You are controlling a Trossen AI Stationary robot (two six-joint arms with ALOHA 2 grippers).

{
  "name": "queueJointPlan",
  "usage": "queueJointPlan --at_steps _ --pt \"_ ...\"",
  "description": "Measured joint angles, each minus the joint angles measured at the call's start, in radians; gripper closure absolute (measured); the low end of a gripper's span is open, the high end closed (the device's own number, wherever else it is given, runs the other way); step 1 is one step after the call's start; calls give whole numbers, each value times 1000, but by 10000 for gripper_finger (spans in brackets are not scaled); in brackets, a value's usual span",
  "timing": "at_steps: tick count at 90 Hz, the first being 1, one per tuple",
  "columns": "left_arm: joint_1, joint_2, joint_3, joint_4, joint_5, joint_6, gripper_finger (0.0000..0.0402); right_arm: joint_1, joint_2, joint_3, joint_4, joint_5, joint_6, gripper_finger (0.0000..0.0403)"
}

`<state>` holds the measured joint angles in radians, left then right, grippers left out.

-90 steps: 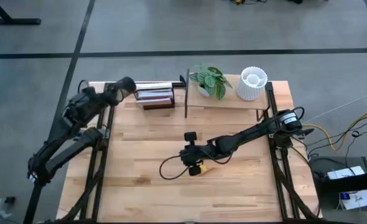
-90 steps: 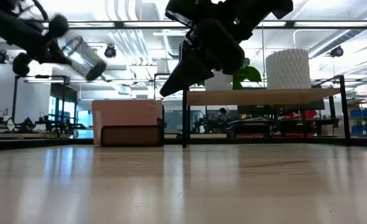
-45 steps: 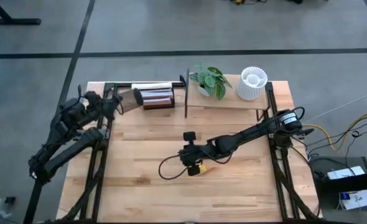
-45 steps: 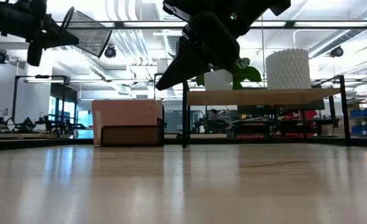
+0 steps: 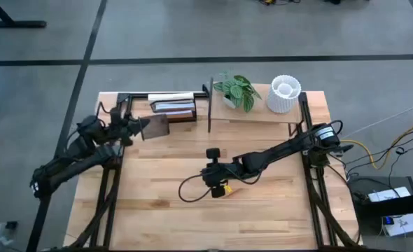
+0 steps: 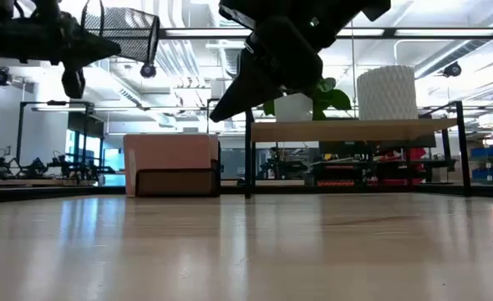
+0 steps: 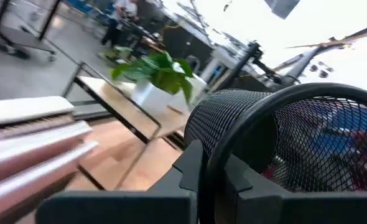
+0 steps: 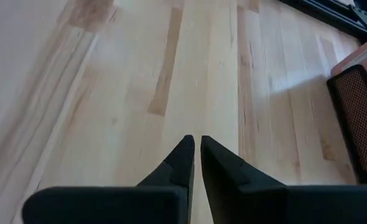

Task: Stock shelves
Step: Put the black pen organizer under the shelf

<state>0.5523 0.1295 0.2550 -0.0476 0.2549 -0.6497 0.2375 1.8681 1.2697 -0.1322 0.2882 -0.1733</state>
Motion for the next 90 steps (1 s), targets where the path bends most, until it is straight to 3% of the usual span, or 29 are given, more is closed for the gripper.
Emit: queueJointPlan --at_steps 28,60,76,90 --pt "-317 63 -18 55 -281 23 401 2 -7 0 -3 0 3 391" --pt "-743 286 -18 210 -721 96 401 9 -7 0 -3 1 7 391" --pt "-830 405 -18 271 -816 93 401 9 -7 0 7 1 6 391" --pt "-840 502 -19 337 -819 91 401 9 -7 0 11 1 -6 391"
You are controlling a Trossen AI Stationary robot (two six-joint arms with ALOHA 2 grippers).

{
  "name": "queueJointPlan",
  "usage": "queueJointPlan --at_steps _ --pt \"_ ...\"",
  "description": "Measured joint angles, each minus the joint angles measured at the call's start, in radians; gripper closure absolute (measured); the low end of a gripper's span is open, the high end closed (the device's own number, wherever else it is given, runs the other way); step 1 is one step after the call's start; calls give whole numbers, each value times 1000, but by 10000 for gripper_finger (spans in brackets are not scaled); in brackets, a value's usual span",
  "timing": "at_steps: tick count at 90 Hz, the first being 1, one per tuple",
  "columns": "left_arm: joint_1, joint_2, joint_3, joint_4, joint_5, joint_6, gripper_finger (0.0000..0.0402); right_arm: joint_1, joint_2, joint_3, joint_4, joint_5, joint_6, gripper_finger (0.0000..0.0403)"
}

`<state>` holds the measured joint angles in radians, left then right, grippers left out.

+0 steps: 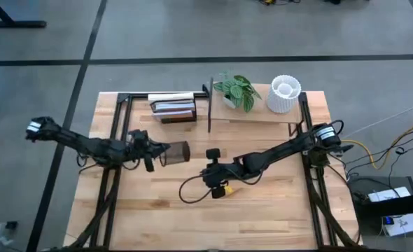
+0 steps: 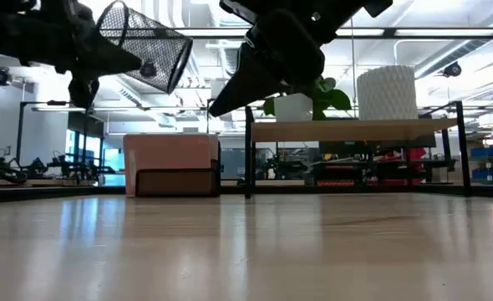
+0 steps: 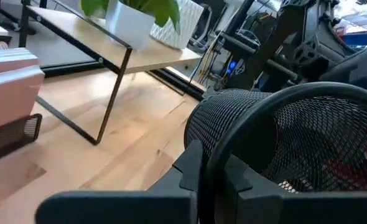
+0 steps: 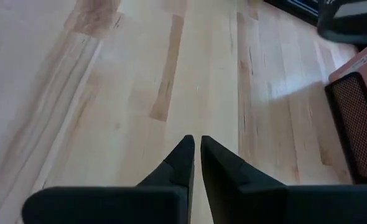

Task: Stock shelves
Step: Put the black pen organizer under the shelf

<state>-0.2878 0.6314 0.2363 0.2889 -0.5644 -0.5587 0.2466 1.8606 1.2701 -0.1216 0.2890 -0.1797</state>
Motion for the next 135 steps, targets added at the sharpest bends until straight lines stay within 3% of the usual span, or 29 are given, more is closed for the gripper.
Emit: queueJointPlan --at_steps 13,38,72,89,117,135 --pt "0 89 0 28 3 -1 401 0 -8 0 -30 16 -4 391" --pt "-14 273 53 35 51 -30 401 5 -62 0 -188 208 50 391" --pt "-39 572 221 22 53 -23 401 15 -154 0 -354 244 155 391" --pt "-26 682 334 -77 65 -26 401 22 -191 0 -441 281 215 391" --pt "54 810 598 -409 149 -41 401 38 -204 0 -484 295 252 391" --pt "117 879 712 -501 301 21 401 59 -209 -1 -545 321 281 391"
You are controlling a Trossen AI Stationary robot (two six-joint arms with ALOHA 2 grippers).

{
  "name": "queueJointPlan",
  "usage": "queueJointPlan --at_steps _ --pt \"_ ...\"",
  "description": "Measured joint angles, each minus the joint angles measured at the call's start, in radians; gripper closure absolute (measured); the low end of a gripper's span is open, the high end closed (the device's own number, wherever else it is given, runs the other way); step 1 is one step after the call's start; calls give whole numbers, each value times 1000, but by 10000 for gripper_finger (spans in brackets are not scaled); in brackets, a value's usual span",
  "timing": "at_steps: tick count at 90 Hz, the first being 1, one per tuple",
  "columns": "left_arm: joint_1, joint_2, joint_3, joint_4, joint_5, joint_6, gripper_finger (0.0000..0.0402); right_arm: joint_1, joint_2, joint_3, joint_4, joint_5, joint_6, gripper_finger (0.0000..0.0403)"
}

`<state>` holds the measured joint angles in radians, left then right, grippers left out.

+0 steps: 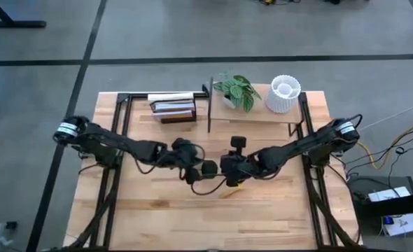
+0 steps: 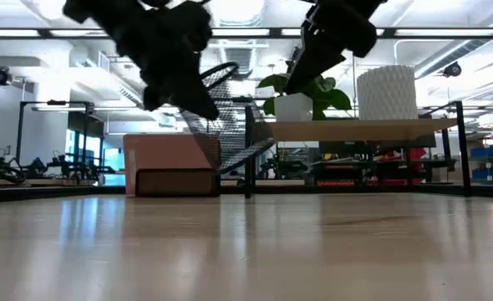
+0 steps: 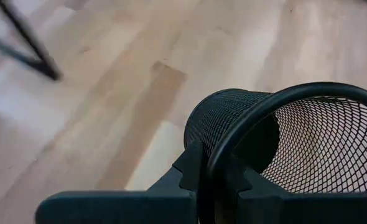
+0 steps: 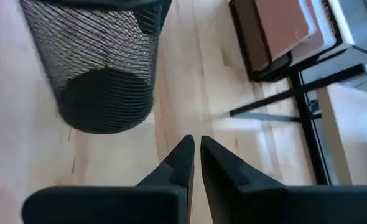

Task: Stock shelves
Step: Put the black pen organizer under the shelf

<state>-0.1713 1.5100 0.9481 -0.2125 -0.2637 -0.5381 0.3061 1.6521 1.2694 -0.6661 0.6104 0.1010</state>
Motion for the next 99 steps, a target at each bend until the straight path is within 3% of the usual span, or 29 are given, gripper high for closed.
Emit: queueJointPlan --at_steps 23,48,99 --pt "103 52 21 -19 97 22 401 42 -12 0 -118 53 106 391" --pt "195 90 21 3 180 32 401 50 -15 -8 -94 73 111 391" --pt "214 126 59 11 162 57 392 49 -15 -33 -36 72 98 391"
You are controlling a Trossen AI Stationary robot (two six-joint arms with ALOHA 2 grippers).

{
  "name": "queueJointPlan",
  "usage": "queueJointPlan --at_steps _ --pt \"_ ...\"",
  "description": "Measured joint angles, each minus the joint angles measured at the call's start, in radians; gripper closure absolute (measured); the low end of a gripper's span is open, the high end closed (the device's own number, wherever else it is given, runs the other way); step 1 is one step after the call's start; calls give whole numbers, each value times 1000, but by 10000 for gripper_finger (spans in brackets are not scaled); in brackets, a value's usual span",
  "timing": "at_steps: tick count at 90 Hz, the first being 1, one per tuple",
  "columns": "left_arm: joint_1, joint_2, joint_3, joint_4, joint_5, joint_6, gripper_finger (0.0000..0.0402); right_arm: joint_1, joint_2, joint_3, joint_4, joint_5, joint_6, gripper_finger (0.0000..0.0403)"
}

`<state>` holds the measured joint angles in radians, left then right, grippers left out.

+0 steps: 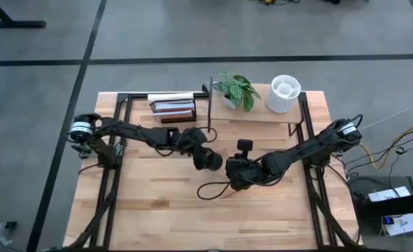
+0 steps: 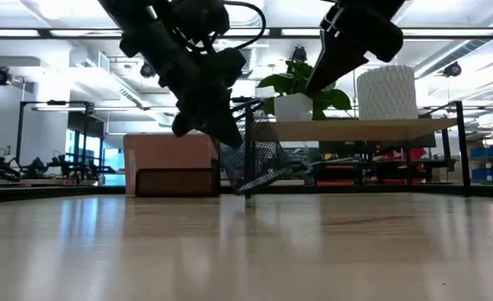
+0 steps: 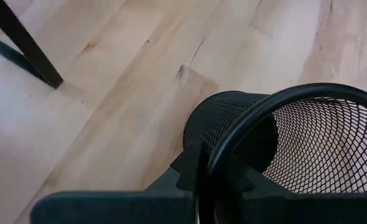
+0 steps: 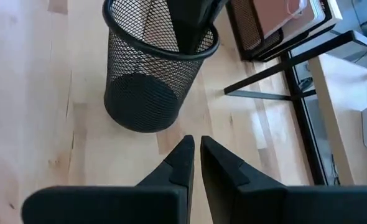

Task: Stock shelves
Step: Put the black pen organizer under the shelf

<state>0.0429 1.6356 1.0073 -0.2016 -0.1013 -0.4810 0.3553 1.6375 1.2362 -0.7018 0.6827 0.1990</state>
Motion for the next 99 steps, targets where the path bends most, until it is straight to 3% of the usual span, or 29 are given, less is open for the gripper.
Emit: queueJointPlan --at_steps 24,55,99 --pt "0 0 -3 0 -38 -9 381 0 0 -7 52 0 -37 391" --pt "0 0 -3 1 -49 -21 294 0 0 -10 65 -1 -43 391" --pt "-1 -13 35 5 -48 27 200 0 0 -10 65 -1 -44 391"
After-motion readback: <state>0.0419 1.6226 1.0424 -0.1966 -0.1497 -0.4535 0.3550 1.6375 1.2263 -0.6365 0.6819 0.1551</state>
